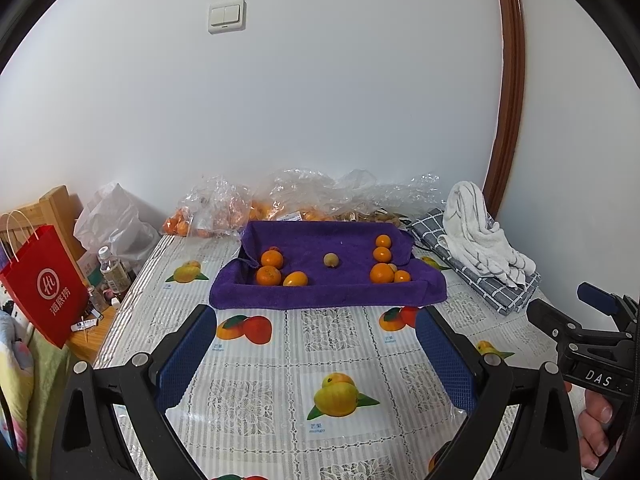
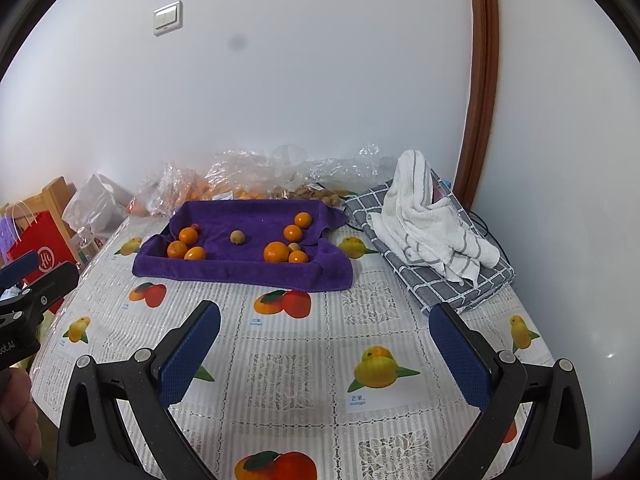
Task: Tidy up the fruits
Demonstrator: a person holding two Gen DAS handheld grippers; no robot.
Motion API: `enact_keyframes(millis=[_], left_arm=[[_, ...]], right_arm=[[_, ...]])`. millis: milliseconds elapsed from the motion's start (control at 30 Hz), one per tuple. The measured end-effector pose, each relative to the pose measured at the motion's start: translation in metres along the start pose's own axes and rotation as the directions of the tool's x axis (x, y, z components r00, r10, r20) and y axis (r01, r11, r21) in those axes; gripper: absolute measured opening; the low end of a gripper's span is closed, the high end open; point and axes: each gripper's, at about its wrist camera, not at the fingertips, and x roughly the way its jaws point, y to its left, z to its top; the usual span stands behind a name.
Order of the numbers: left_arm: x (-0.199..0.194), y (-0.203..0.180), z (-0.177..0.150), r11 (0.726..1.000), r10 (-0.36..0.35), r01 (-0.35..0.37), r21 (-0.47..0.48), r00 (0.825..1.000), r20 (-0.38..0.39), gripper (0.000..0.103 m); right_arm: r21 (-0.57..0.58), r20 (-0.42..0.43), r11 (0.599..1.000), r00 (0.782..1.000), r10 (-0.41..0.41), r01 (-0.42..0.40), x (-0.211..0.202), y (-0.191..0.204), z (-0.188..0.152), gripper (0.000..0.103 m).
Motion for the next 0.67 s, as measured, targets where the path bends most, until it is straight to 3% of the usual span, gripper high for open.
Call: enact_keyframes(millis=[667], left_arm=[[-0.0034, -0.0022, 0.0005, 1.0, 0.001, -0.001, 0.013, 1.0, 0.003, 0.101]], right_arm=[[-0.011, 0.005, 1.0, 1.0, 0.004, -0.004, -0.0023, 0.0054, 0.0017, 0.103]])
